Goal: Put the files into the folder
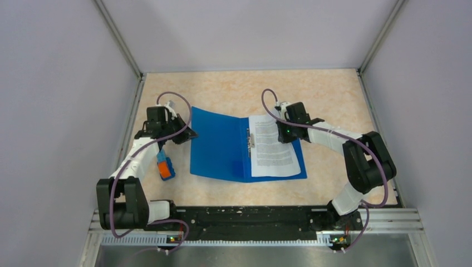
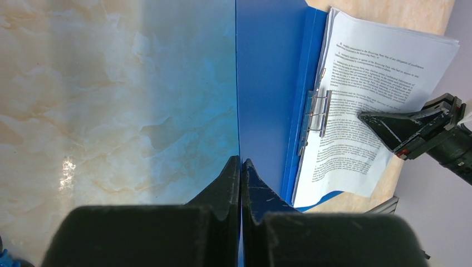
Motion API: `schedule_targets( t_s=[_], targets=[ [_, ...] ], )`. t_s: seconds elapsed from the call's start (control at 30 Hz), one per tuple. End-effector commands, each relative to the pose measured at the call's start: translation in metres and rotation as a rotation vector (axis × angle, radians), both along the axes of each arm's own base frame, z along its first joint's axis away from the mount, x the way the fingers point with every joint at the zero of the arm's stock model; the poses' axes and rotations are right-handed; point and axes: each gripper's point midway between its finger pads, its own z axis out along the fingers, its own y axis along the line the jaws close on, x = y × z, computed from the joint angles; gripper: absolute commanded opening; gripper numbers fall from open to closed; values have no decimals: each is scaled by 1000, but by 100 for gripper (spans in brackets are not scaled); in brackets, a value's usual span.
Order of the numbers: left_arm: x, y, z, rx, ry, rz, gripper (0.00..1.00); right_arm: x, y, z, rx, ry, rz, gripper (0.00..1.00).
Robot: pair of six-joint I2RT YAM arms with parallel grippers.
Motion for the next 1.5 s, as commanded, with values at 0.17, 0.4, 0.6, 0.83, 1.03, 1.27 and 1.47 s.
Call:
schedule_targets(
  t_s=[0.17,0.4,0.6,0.83,1.03,1.27,1.47],
  targets=[
    [15,3,16,31,-61,-2,0,8,10,7,1,-25,43,15],
    [15,6,17,44,-64,7,0,10,3,10,-20,-13,-20,48],
    [15,7,18,55,-67,6,0,16,-12,12,-44,-3,-101,95],
    [15,8,21,62,-74,6,0,20,-40,11,-53,27,-226,99],
    [15,8,22,66,-78,3,0,21,-61,14,-76,30,-321,99],
    [17,8,33,66,-100,0,0,20,-89,28,-118,-5,-518,99],
    [20,9,41,72,-107,4,0,14,-99,50,-92,-54,-620,99]
  ],
)
